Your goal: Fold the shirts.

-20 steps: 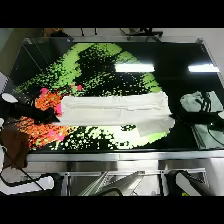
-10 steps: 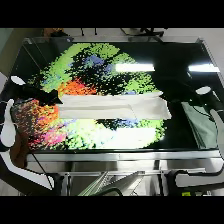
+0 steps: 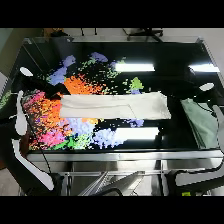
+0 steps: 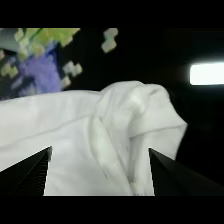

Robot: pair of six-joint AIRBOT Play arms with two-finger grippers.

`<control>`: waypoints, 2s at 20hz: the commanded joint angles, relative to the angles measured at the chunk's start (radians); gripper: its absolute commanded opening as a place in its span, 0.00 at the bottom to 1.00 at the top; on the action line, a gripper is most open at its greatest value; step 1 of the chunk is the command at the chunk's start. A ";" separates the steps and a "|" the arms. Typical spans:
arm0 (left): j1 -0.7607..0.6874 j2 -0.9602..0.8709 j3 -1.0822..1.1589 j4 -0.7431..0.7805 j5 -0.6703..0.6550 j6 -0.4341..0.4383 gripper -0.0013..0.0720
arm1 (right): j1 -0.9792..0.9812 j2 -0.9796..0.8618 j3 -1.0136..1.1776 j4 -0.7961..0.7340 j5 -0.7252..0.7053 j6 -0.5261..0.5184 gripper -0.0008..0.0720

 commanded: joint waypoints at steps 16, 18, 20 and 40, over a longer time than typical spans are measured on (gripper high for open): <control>-0.150 0.039 0.120 -0.019 -0.108 -0.093 0.98 | -0.132 -0.258 0.013 0.175 0.360 -0.160 0.94; -0.202 0.039 0.120 -0.019 -0.070 -0.093 0.98 | -0.120 -0.258 0.031 0.186 0.367 -0.183 0.59; -0.252 0.039 0.120 -0.019 -0.031 -0.093 0.98 | -0.101 -0.251 0.069 0.200 0.406 -0.183 0.33; -0.764 -0.211 0.122 -0.240 0.420 -0.109 0.04 | 0.015 0.021 0.573 0.171 0.672 0.113 0.05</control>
